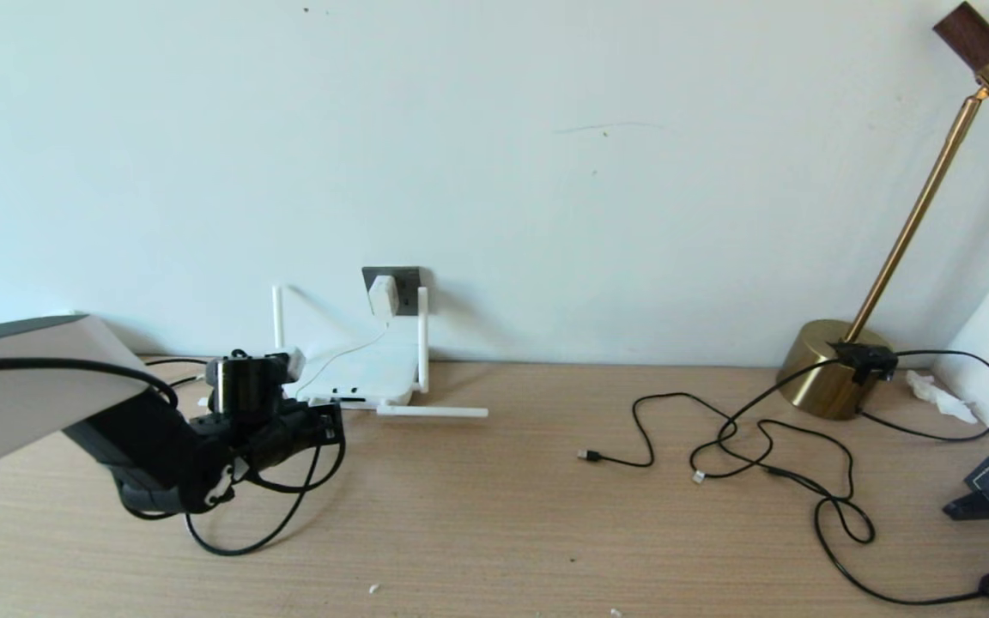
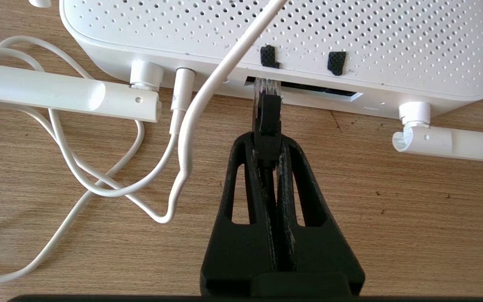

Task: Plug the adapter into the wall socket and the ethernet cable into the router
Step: Plug cable into router interface

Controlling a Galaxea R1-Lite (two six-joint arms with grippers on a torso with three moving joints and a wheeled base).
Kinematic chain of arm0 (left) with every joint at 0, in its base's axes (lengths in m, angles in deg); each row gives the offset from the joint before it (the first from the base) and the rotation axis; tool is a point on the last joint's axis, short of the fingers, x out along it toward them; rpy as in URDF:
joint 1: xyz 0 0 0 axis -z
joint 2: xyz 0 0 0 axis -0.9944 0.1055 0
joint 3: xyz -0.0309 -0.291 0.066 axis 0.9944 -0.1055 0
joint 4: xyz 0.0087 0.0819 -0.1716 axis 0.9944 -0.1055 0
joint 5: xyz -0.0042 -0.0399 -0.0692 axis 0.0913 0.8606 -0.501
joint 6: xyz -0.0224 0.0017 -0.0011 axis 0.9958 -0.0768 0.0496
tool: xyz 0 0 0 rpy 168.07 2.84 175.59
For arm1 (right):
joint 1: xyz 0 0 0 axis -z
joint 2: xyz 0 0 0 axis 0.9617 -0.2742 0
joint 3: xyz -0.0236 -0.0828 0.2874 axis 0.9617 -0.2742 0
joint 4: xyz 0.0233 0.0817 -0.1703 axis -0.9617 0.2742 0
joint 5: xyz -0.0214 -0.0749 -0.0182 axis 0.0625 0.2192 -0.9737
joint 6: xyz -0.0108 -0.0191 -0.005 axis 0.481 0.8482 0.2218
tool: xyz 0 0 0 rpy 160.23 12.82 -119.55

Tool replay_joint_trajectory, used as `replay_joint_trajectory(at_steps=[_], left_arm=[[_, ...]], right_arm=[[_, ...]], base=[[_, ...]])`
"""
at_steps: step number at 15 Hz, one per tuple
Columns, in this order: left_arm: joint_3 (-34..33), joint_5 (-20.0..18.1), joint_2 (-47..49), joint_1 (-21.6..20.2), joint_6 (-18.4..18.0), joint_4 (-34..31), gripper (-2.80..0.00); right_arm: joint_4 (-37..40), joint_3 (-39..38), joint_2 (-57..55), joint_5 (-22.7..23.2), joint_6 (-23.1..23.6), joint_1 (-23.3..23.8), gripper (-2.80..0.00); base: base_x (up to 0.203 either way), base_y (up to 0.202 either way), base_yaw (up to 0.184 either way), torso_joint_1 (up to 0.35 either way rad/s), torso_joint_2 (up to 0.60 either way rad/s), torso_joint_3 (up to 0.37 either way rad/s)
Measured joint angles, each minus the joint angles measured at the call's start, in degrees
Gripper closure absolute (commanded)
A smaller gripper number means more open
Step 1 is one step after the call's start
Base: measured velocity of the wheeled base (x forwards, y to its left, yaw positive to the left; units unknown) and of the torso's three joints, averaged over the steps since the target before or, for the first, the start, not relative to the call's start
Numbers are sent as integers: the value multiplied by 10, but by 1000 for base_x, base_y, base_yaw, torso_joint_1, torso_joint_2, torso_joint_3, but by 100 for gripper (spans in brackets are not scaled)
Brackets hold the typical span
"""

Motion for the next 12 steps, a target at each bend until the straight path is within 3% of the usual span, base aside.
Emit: replay_joint_trajectory(at_steps=[12], left_arm=[[1, 1, 0, -1, 0, 0, 0]], right_arm=[[0, 0, 0, 0, 0, 0, -280]], base=[[0, 0, 0, 0, 0, 0]])
